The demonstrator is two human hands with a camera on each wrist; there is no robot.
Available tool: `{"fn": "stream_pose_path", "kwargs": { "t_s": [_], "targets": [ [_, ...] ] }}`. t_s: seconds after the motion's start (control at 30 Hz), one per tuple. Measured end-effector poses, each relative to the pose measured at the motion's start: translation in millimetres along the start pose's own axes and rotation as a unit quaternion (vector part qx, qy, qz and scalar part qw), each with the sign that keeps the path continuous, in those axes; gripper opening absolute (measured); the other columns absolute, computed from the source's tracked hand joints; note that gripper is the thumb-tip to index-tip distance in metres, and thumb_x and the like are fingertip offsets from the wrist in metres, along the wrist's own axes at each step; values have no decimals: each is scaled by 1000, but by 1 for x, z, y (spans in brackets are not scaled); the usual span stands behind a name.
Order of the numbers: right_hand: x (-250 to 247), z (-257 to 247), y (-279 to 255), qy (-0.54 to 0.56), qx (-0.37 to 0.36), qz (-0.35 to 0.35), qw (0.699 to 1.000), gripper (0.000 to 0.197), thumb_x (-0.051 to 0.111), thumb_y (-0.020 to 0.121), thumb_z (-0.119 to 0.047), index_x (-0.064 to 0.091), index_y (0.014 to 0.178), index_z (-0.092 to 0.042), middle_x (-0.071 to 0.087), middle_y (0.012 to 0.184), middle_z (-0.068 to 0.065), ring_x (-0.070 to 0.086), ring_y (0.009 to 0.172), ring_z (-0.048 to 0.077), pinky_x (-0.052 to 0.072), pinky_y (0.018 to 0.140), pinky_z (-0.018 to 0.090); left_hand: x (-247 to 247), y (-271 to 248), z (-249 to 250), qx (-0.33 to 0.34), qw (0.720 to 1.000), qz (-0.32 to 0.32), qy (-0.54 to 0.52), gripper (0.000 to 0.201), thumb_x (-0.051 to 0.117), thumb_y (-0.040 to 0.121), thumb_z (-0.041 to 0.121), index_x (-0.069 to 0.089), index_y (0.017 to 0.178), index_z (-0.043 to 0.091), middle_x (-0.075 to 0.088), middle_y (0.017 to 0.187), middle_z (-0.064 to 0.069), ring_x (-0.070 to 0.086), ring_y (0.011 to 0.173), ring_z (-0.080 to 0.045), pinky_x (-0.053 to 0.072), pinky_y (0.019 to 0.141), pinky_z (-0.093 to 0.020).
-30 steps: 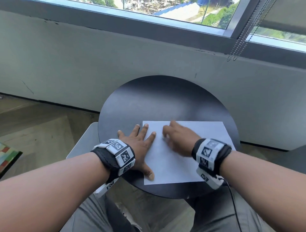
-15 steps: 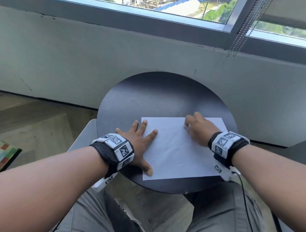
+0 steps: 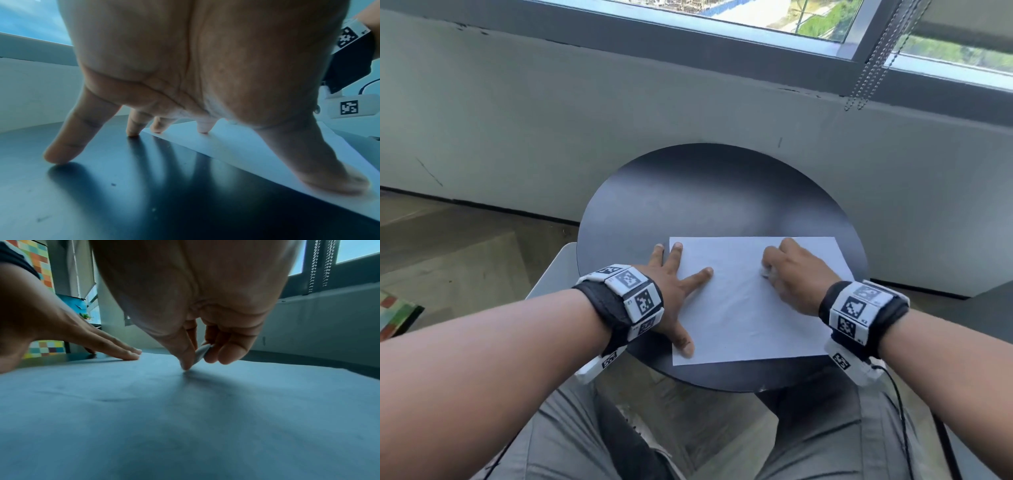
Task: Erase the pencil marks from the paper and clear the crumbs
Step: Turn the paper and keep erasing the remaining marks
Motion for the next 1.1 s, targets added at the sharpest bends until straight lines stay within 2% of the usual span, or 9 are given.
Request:
{"fn": "stream_pose_path", "kwargs": {
  "t_s": [0.17, 0.27, 0.4, 0.5, 0.6, 0.77, 0.83, 0.97, 1.1],
  "targets": [
    [34, -72, -44, 40, -157, -103, 981, 23, 56, 90, -17, 49, 109, -28, 39, 104, -3, 48, 88, 22, 44, 77, 36, -2, 7, 6, 22, 999, 19, 36, 143, 74, 52, 87, -18, 154, 46, -36, 161, 3, -26, 151, -33, 22, 107, -79],
    [25, -48, -32, 43, -113, -74, 990, 17, 53, 91, -18, 51, 106, -27, 40, 103, -2, 49, 88, 22, 45, 79, 37, -3, 11, 12, 46, 997, 28, 55, 145, 76, 56, 82, -16, 158, 35, -29, 165, 0, -19, 154, -29, 17, 114, -72],
    [4, -7, -17, 24, -28, -7, 999, 8, 46, 97, -26, 51, 103, -22, 42, 100, 0, 48, 86, 25, 45, 77, 38, -6, 11, 16, 50, 998, 17, 27, 137, 78, 56, 80, -15, 153, 52, -28, 165, -2, -16, 154, -32, 18, 116, -70],
    [16, -48, -38, 26, -109, -37, 993, 13, 49, 93, -19, 50, 107, -20, 43, 103, 0, 46, 89, 23, 43, 77, 38, -3, 11, 20, 37, 999, 30, -1, 125, 58, 58, 96, -15, 151, 55, -29, 165, -3, -19, 154, -33, 11, 117, -70],
    [28, -83, -65, -4, -181, -75, 981, 18, 49, 90, -16, 49, 107, -19, 40, 103, 2, 43, 87, 23, 40, 73, 37, 2, 12, 27, 22, 998, 61, -3, 118, 43, 62, 100, -17, 152, 52, -27, 165, -8, -18, 153, -38, 12, 116, -72],
    [7, -13, -35, 2, -26, -34, 999, 12, 47, 95, -22, 51, 104, -16, 42, 100, 5, 52, 90, 30, 46, 78, 41, -3, 13, 32, 11, 998, 68, -10, 118, 54, 60, 97, -13, 149, 58, -23, 166, -10, -14, 152, -44, 23, 108, -76],
    [10, -15, -39, -12, -29, -29, 999, 15, 45, 97, -26, 51, 105, -15, 44, 102, 6, 52, 91, 30, 45, 79, 41, -5, 13, 34, 7, 998, 55, -9, 117, 59, 61, 94, -14, 147, 63, -27, 165, -8, -15, 151, -46, 26, 105, -78],
    [31, -67, -70, -2, -139, -70, 988, 9, 47, 95, -21, 49, 102, -15, 41, 101, 4, 43, 87, 25, 42, 76, 39, -6, 13, 39, 12, 1000, 28, -5, 115, 64, 62, 90, -15, 143, 69, -35, 162, -3, -14, 148, -55, 30, 102, -78],
    [16, -7, -51, 13, -29, -30, 999, 8, 48, 95, -22, 51, 101, -16, 41, 98, 2, 49, 89, 26, 45, 78, 40, -11, 12, 42, 12, 1000, 16, 12, 117, 65, 61, 90, -14, 144, 68, -27, 165, -8, -10, 145, -62, 30, 103, -78]
  ]
}}
Point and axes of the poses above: each hand's wrist, its own y-axis towards the middle knuckle, its own x-axis out of the palm, z = x × y, the point moved 9 cm from there along y, towards the middle knuckle
